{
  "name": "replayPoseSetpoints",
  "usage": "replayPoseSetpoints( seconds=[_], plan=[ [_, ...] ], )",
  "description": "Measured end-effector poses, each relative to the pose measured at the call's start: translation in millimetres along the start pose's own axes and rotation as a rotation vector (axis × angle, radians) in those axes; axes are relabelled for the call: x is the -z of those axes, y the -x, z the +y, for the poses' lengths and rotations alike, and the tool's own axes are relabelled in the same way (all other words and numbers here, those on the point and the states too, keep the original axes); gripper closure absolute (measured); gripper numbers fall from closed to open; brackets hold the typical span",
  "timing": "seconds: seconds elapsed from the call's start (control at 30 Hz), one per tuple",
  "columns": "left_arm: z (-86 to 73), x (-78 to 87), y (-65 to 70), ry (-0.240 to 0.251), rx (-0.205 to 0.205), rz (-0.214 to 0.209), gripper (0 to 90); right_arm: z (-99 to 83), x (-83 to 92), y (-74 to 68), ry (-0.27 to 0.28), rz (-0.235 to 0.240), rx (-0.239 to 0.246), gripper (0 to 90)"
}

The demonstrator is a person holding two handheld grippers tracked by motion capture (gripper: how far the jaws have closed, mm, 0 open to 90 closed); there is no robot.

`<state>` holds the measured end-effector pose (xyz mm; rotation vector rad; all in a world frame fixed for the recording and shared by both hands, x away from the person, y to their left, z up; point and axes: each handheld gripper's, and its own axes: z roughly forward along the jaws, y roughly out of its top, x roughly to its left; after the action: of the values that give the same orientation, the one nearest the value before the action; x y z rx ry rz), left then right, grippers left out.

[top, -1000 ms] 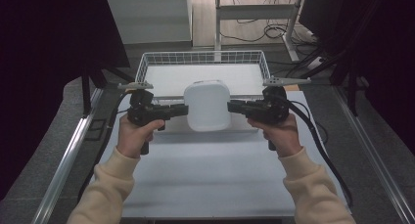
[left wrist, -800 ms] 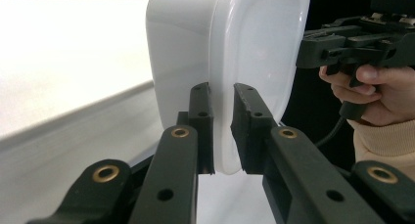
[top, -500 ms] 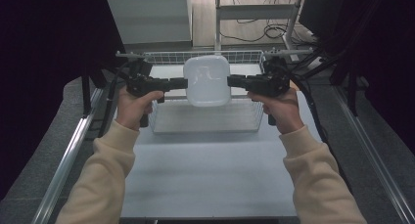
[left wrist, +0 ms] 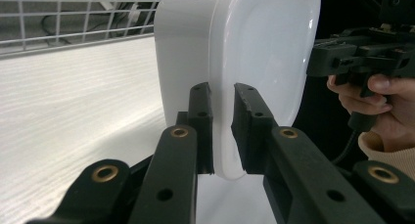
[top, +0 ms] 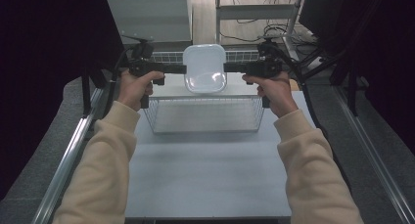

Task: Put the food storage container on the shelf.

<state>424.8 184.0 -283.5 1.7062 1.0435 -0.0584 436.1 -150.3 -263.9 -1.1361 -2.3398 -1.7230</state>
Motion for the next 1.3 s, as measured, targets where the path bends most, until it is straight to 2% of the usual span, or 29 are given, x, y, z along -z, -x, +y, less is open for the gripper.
replayPoseSetpoints(
  seconds=[0.13, 0.27, 0.33, 0.43, 0.57, 0.7, 0.8, 0.87, 0.93, 1.0, 1.03, 1.07, 1.13, 1.2, 1.27, 1.3],
  plan=[
    [2.8, -10.0, -12.2, -0.028, 0.021, 0.005, 79.5, 1.0, -10.9, 15.0, -0.025, -0.016, -0.04, 79.5],
    [6.4, -21.0, -25.7, -0.054, 0.075, -0.009, 79.4, 2.6, -20.4, 29.6, -0.062, -0.017, -0.097, 79.2],
    [9.1, -23.9, -30.7, -0.049, 0.1, -0.037, 79.7, 4.6, -24.3, 37.3, -0.074, -0.029, -0.133, 78.0],
    [14.3, -30.4, -41.7, -0.039, 0.178, -0.077, 79.4, 9.2, -28.7, 49.0, -0.086, -0.029, -0.194, 76.2],
    [19.6, -38.7, -54.7, -0.032, 0.253, -0.096, 77.1, 16.3, -35.8, 60.2, -0.105, -0.03, -0.285, 73.8],
    [21.5, -45.3, -63.2, -0.013, 0.299, -0.102, 75.6, 19.1, -41.7, 69.9, -0.112, -0.039, -0.356, 71.6],
    [21.2, -48.5, -66.8, -0.012, 0.314, -0.092, 74.8, 18.9, -45.5, 74.4, -0.103, -0.047, -0.399, 69.3],
    [20.6, -50.3, -66.8, -0.011, 0.311, -0.075, 74.1, 17.5, -49.2, 76.2, -0.109, -0.063, -0.418, 67.0],
    [19.6, -51.2, -66.5, -0.002, 0.306, -0.067, 73.5, 15.7, -51.1, 77.3, -0.097, -0.084, -0.415, 67.1],
    [19.0, -50.9, -65.2, 0.001, 0.297, -0.061, 73.0, 15.1, -51.3, 77.0, -0.085, -0.086, -0.417, 66.8],
    [18.8, -50.2, -63.5, -0.001, 0.284, -0.048, 72.5, 15.1, -51.0, 76.0, -0.083, -0.087, -0.42, 63.8],
    [18.5, -48.5, -61.4, 0.003, 0.265, -0.029, 69.1, 14.8, -50.5, 74.6, -0.079, -0.088, -0.413, 53.8],
    [17.9, -41.0, -54.3, 0.033, 0.216, 0.036, 54.6, 15.5, -46.0, 67.0, -0.05, -0.103, -0.394, 42.3],
    [14.3, -28.5, -41.7, 0.073, 0.145, 0.09, 46.0, 15.0, -35.9, 53.5, -0.005, -0.123, -0.308, 35.5],
    [4.9, -14.7, -27.6, 0.084, 0.049, 0.137, 36.3, 10.2, -20.7, 38.0, 0.026, -0.143, -0.206, 31.1],
    [-2.7, -8.6, -21.0, 0.09, 0.016, 0.151, 33.6, 5.2, -12.4, 31.0, 0.032, -0.147, -0.158, 30.4]
  ],
)
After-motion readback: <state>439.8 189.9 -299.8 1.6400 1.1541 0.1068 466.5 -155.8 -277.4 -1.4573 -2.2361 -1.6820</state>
